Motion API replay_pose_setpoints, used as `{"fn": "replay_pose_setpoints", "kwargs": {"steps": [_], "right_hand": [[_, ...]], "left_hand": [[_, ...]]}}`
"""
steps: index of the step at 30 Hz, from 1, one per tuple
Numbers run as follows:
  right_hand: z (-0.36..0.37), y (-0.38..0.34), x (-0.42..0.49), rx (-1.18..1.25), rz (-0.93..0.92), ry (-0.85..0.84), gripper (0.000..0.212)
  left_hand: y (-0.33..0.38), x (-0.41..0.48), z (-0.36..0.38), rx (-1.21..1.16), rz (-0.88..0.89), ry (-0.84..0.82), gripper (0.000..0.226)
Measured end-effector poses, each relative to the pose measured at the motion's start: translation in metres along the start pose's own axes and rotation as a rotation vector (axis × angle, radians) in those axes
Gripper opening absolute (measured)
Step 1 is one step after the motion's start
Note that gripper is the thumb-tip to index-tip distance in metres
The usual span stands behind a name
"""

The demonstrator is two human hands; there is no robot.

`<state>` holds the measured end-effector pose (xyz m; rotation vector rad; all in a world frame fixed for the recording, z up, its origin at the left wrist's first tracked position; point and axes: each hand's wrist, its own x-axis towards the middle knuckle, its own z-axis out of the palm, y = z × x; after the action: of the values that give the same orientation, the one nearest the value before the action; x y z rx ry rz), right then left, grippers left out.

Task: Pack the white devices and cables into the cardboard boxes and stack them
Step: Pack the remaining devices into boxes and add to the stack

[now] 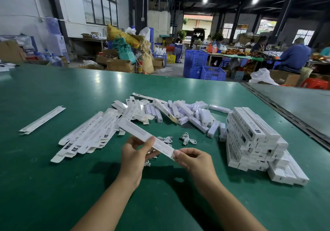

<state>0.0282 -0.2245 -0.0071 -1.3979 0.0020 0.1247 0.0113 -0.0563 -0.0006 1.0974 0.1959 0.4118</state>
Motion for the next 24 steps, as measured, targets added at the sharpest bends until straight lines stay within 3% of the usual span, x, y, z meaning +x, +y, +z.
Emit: {"fn": "replay_pose_setpoints", "kwargs": {"steps": [5, 7, 12, 16, 20, 24], "right_hand": [[-0.0003, 0.0023, 0.0001, 0.202, 0.094, -0.086, 0.017], [0.0011, -0.0002, -0.0017, 0.224, 0.082, -0.131, 0.026], [0.0037, 0.0001, -0.0065, -0.187, -0.122, -0.110, 0.038], [0.0055, -0.0002, -0.0069, -0.338, -0.232, -0.036, 0.036], [0.0046, 0.0032, -0.0052, -0.541, -0.377, 0.100, 0.019], [0.0064, 0.0061, -0.0068, -0.594, -0.536, 0.141, 0.019]], "left_hand": [[-0.0012, -0.0005, 0.0008, 0.028, 0.023, 0.026, 0.013], [0.0004, 0.0016, -0.0023, -0.028, 0.003, 0.031, 0.014], [0.0013, 0.0029, -0.0050, -0.071, -0.023, -0.002, 0.019], [-0.0025, 0.0026, -0.0022, -0.056, -0.065, -0.053, 0.017], [-0.0038, 0.0002, 0.0009, -0.081, -0.061, -0.045, 0.044], [-0.0054, -0.0013, 0.0009, -0.021, 0.017, -0.100, 0.062]]}}
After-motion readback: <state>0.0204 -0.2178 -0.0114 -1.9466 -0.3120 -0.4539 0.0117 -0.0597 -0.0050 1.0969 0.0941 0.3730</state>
